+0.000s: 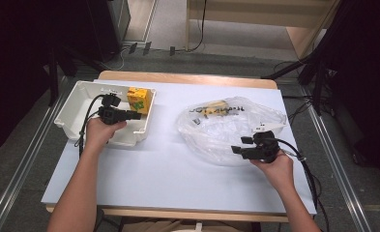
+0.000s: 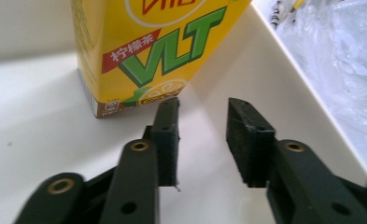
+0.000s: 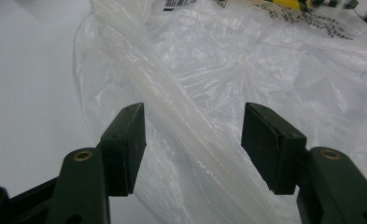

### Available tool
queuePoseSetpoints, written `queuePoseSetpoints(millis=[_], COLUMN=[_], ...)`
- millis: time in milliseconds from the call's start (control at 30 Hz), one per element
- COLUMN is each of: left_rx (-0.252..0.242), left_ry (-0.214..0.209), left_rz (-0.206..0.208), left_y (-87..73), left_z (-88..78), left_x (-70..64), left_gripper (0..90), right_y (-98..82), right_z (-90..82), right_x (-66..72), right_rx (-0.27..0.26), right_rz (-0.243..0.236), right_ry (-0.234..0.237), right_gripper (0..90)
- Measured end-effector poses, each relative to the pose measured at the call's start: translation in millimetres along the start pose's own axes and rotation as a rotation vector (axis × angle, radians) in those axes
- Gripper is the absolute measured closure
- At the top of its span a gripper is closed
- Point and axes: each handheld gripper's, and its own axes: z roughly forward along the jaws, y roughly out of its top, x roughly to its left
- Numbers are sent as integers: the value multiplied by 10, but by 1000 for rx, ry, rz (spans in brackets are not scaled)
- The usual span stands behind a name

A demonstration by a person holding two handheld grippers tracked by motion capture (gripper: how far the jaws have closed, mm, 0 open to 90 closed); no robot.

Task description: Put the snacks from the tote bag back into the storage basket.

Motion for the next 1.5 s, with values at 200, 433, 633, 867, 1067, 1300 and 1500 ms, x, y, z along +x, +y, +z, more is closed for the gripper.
queuePoseSetpoints(millis=[200, 433, 633, 867, 1067, 1300, 1500], left_rx=[-13, -3, 5, 8, 13, 18, 25], left_ry=[9, 13, 1, -10, -2, -29, -49], left_rz=[0, 16, 22, 52, 68, 111, 142], left_y=[37, 78, 93, 143, 206, 235, 262], left_z=[-78, -164, -225, -259, -261, -208, -163], left_x=[-47, -116, -171, -299, -465, -633, -767], left_gripper=[520, 468, 435, 432, 431, 430, 428], right_y=[1, 0, -2, 0, 0, 3, 4], right_z=[10, 11, 20, 24, 30, 28, 32], right_x=[-2, -5, 1, -1, 1, 8, 9], right_rx=[7, 10, 15, 15, 10, 5, 2], right_rz=[-6, -7, -2, 1, -1, 6, 1], right_ry=[3, 5, 13, 18, 21, 28, 32], right_gripper=[416, 417, 416, 415, 414, 413, 413])
